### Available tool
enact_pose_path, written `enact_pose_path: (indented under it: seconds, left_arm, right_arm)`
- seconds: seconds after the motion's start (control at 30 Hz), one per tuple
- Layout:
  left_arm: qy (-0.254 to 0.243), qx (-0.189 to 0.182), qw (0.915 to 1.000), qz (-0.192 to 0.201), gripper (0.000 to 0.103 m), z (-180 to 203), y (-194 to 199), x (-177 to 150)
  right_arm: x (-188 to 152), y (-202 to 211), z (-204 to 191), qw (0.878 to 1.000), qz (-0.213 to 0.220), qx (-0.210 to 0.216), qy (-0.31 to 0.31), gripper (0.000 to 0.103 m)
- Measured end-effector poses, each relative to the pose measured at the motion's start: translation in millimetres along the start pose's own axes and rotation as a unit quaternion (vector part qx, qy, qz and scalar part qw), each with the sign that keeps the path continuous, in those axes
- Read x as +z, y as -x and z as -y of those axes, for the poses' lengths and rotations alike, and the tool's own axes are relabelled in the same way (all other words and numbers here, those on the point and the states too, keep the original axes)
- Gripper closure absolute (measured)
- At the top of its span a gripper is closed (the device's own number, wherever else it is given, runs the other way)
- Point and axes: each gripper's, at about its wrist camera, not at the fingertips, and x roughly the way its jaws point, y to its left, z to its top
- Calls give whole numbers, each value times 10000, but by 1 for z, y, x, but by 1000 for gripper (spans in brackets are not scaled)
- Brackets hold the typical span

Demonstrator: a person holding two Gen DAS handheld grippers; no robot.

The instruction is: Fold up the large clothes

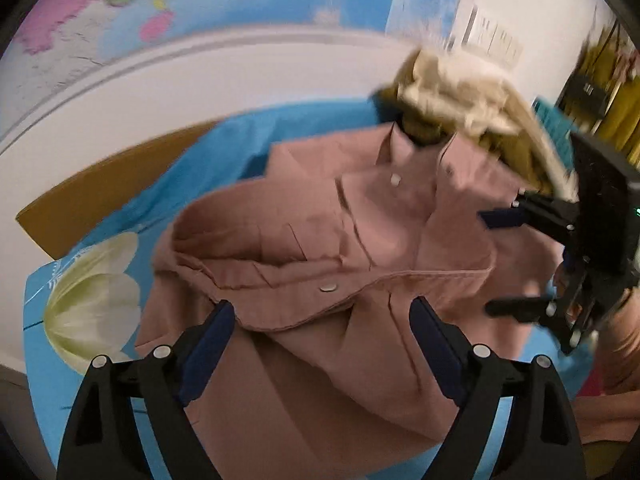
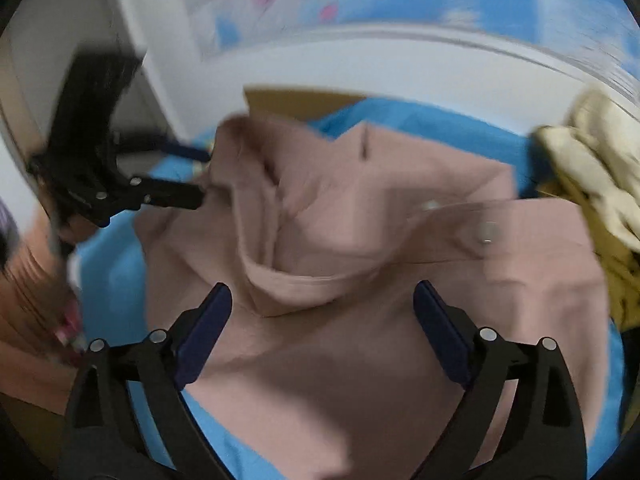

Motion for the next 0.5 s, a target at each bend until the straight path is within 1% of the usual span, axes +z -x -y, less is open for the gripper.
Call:
enact_pose_path:
  seconds: [0.03,0.07,0.1,0.13,0.17,0.2,0.23,0.27,0.3,0.33,0.37,0.4,0.43,0.5]
  left_arm:
    - [-31,186,9998,-8,39,-2,-6,2]
    - [-62,434,9990,-56,53,-5,-14,6]
    - [-18,459,9989,-115,57,-10,-20,11]
    - [117,333,9993,-106,65,-16,-22,15]
    - [302,147,9994,-18,72,-23,-21,20]
    - [479,34,9988,119,71,-31,-18,25]
    - [644,12,9972,384,69,-38,-10,32]
    - [734,124,9958,524,64,-41,-3,35]
    - [905,295,9924,778,58,-46,8,38]
    - [1048,281,9890,1008,48,-51,18,39]
    - [1148,224,9868,1116,37,-55,24,39]
    - [1194,183,9865,1106,33,-58,25,37]
    - [1216,216,9868,1043,30,-58,24,35]
    - [1156,422,9892,796,30,-58,15,26]
  right_arm:
    - [2,-5,0,9999,-42,-150,36,34]
    - [4,-11,3,9996,-87,-278,32,54]
    - [8,-13,11,9996,-49,-233,-130,66]
    - [11,-11,21,9994,38,-87,-331,86]
    - [16,-7,28,9984,162,106,-527,92]
    - [22,0,37,9966,360,200,-716,95]
    - [30,7,44,9949,558,101,-832,95]
    - [35,12,47,9938,680,38,-880,95]
    - [41,16,50,9920,821,15,-955,95]
    - [47,15,54,9905,925,-18,-1015,95]
    - [50,7,56,9915,864,-119,-968,95]
    - [53,-3,57,9923,762,-235,-951,95]
    - [52,-15,58,9928,650,-305,-958,95]
    - [46,-46,67,9945,100,-323,-992,95]
